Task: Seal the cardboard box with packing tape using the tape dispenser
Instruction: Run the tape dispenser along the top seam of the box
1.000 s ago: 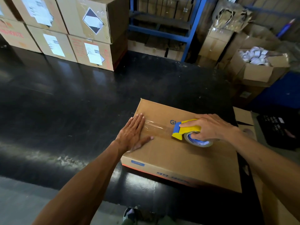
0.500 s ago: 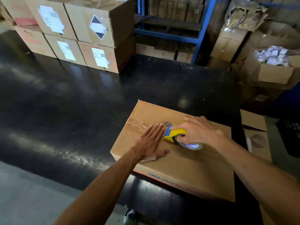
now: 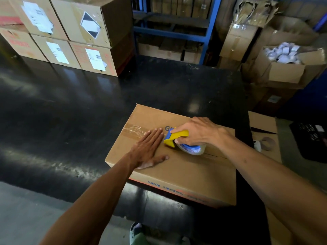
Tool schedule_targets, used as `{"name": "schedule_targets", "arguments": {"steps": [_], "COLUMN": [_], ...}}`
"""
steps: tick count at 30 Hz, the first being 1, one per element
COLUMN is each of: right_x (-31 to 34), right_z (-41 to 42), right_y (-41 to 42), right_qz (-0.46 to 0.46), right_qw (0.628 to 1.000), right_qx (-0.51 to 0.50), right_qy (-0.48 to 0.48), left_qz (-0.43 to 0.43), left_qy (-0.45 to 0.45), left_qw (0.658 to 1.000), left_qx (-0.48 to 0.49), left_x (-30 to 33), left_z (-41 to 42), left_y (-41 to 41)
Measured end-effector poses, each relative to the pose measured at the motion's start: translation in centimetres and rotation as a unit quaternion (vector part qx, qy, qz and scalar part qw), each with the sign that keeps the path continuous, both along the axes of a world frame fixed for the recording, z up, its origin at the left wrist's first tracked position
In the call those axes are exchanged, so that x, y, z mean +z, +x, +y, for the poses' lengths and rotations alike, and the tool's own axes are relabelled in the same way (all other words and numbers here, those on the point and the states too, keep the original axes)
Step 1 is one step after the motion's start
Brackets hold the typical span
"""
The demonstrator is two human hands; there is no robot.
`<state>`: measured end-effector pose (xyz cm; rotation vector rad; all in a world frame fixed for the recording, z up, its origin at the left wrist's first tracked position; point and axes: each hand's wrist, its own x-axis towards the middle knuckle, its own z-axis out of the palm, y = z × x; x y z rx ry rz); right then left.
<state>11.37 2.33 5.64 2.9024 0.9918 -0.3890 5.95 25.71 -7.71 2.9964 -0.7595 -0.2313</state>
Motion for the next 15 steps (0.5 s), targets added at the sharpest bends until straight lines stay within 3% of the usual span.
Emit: {"name": "schedule_targets", "arguments": {"steps": [15], "right_x": [0.2], "right_z": [-9.2], "right_y": [-1.1], "right_qz": [0.018], "right_qw": [0.997], "right_qx": [0.023], "right_qy": [-0.077], "left_qz": [0.014], "left_qy": [-0.007], "left_qw": [1.0], "left_qx": [-0.011], "left_x": [0.2], "left_z": [0.2], "left_y": [0.1]}}
